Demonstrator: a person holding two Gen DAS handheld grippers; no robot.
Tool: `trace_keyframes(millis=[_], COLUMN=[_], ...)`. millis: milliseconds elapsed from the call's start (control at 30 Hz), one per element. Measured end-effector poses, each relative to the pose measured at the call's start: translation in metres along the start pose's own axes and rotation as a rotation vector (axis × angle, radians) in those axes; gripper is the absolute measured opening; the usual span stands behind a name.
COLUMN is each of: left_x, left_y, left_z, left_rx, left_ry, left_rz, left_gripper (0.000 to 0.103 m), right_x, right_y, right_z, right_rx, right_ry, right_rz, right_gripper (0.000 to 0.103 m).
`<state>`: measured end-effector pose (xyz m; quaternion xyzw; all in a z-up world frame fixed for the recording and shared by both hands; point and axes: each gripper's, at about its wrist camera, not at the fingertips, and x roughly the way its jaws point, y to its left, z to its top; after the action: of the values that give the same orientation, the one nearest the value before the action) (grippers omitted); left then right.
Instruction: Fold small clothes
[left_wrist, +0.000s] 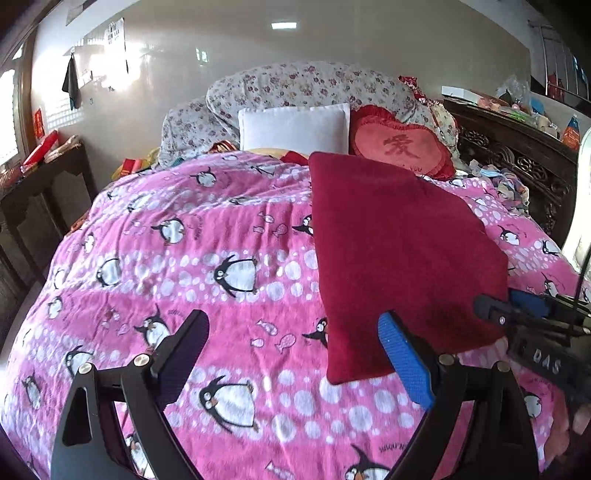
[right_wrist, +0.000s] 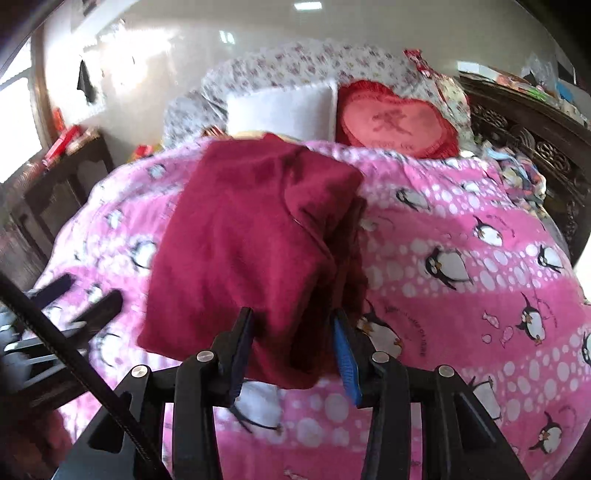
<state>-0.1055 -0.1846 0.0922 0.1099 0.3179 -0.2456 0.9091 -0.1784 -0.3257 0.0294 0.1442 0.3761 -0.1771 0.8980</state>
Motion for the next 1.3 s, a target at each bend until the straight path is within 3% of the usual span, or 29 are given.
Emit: trace_keyframes(millis=[100,233,500,1300], left_x=[-0.015,-0.032,-0.051,-0.035], left_y=[0.001,0.002,0.004,0.016], left_z=[-0.004,-0.009,-0.018,-0.023], left_rx=[0.008,0.001,-0.023,-0.050], left_ry=[-0.043,-0.084,-0.102,-0.058], left_rz=[0.025,0.037,0.034,0.043], left_gripper=[0.093,0.093,0.093,0.093], right_x=[-0.015,-0.047,-0.076,-0.054], right_y=[-0.005,0.003,0.023,0.033], right_z=[-0.005,-0.016,-0.029,-0.031], right_rx=[0.030,0.025,-0.007,-0.017], right_ry=[-0.020,-0.092,-0.142,-0.087], right_rz=[0.017,0.018,-0.013,-0.004], right_gripper=[0.048,0.070,0.077,0.081])
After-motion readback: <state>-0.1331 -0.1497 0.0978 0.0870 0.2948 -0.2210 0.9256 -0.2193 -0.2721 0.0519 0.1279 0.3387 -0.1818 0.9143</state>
